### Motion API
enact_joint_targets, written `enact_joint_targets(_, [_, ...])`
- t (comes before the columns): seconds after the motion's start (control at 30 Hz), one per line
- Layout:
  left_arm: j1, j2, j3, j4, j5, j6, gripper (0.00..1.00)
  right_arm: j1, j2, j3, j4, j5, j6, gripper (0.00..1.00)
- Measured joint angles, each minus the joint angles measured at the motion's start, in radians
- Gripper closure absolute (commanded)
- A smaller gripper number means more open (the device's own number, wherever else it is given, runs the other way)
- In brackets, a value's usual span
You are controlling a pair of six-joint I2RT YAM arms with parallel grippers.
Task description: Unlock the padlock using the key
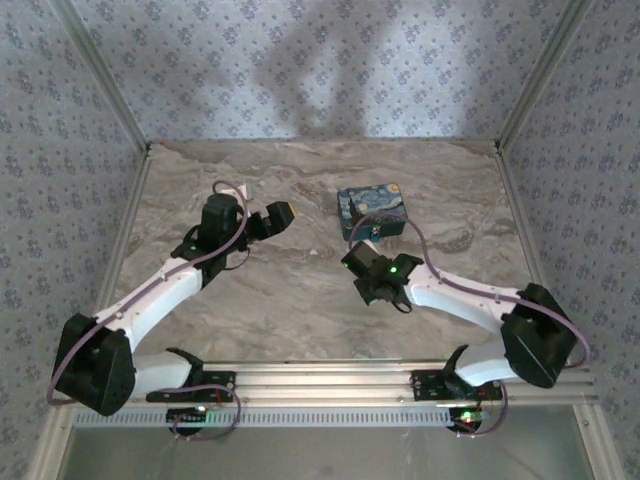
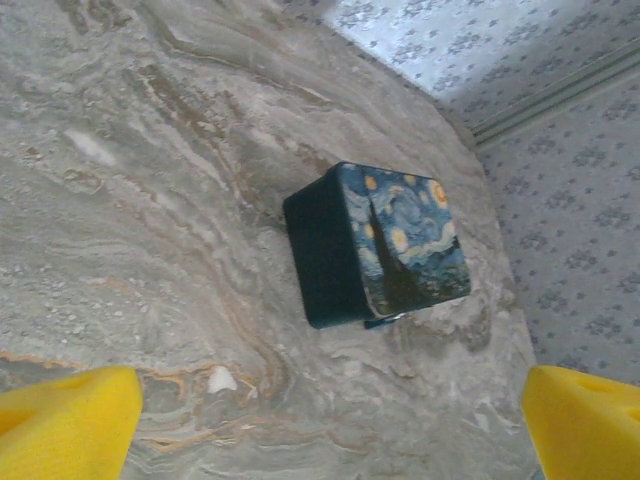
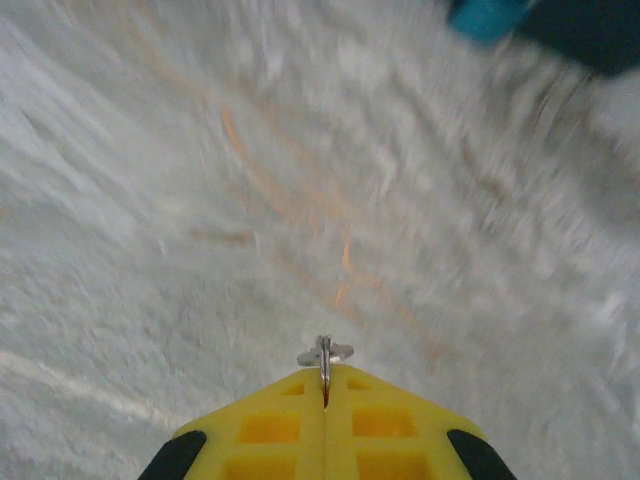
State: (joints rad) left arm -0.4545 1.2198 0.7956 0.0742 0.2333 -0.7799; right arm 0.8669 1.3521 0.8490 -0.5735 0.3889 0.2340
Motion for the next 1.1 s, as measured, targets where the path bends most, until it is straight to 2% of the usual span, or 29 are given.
enact_joint_targets(0.27, [0.0, -0.033, 0.072, -0.037, 0.061, 0.0, 0.05, 0.0, -0.188, -0.07, 0.343, 0.053, -0.395, 1.0])
enact_joint_targets(0.4, [0.0, -0.034, 0.099, -0.05, 0.1, -0.021, 0.06, -0.016, -0.255, -0.152, 0.509, -0.023, -0.603, 1.0])
enact_joint_targets(0.5, [-0.005, -0.026, 0.118, -0.056, 0.135, -0.075, 0.06, -0.051, -0.276, -0.168, 0.564, -0.114, -0.706, 1.0])
enact_joint_targets(0.6, [-0.006, -0.013, 0.135, -0.057, 0.161, -0.122, 0.06, -0.084, -0.286, -0.168, 0.6, -0.173, -0.764, 1.0])
enact_joint_targets(0.8, [-0.024, 0.04, 0.163, -0.063, 0.248, -0.379, 0.06, -0.175, -0.278, -0.125, 0.608, -0.359, -0.853, 1.0])
enact_joint_targets(1.1, [-0.09, 0.091, 0.09, 0.076, 0.293, -0.681, 0.1, -0.164, -0.177, -0.066, 0.642, -0.457, -0.887, 1.0])
